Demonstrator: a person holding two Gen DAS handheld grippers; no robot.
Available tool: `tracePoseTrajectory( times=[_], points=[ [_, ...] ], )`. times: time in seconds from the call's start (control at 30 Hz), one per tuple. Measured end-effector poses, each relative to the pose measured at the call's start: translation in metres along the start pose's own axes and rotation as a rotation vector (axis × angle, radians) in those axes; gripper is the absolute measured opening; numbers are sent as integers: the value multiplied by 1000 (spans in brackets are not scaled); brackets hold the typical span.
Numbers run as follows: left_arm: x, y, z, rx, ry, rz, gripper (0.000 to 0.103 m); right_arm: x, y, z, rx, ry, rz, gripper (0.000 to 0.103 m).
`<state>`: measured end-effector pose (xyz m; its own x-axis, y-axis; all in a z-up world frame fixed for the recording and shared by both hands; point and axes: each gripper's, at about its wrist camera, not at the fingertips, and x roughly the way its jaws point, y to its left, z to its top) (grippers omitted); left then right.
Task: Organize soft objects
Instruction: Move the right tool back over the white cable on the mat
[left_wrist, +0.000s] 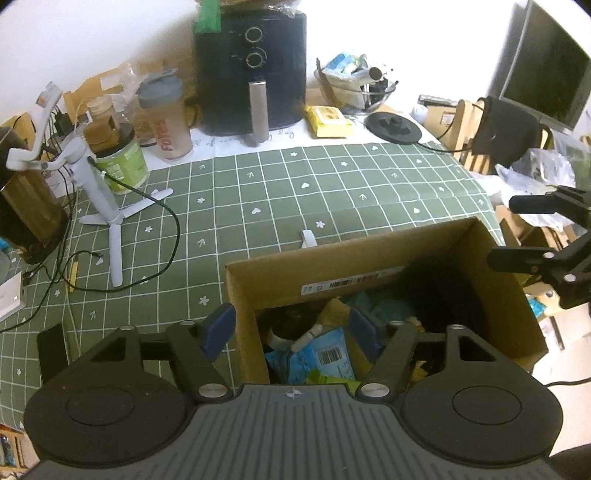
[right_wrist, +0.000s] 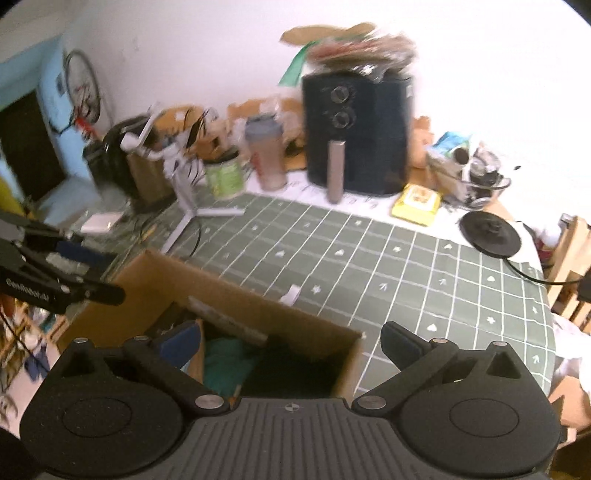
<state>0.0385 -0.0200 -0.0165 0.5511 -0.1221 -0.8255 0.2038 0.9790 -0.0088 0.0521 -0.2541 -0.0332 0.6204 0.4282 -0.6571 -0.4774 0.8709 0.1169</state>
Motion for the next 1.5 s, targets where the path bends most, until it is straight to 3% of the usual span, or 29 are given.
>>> tracePoseTrajectory(
  times=[0.63,1.0,1.5],
  points=[
    [19,-4,31,58,-15,-12,73,24,-27,13,123,154,-60,103],
    [31,10,40,36,-45,-37,81,45,-43,32,104,194,-36,103],
    [40,29,46,27,-52,-52,81,89,-54,60,50,297,38,103]
  ],
)
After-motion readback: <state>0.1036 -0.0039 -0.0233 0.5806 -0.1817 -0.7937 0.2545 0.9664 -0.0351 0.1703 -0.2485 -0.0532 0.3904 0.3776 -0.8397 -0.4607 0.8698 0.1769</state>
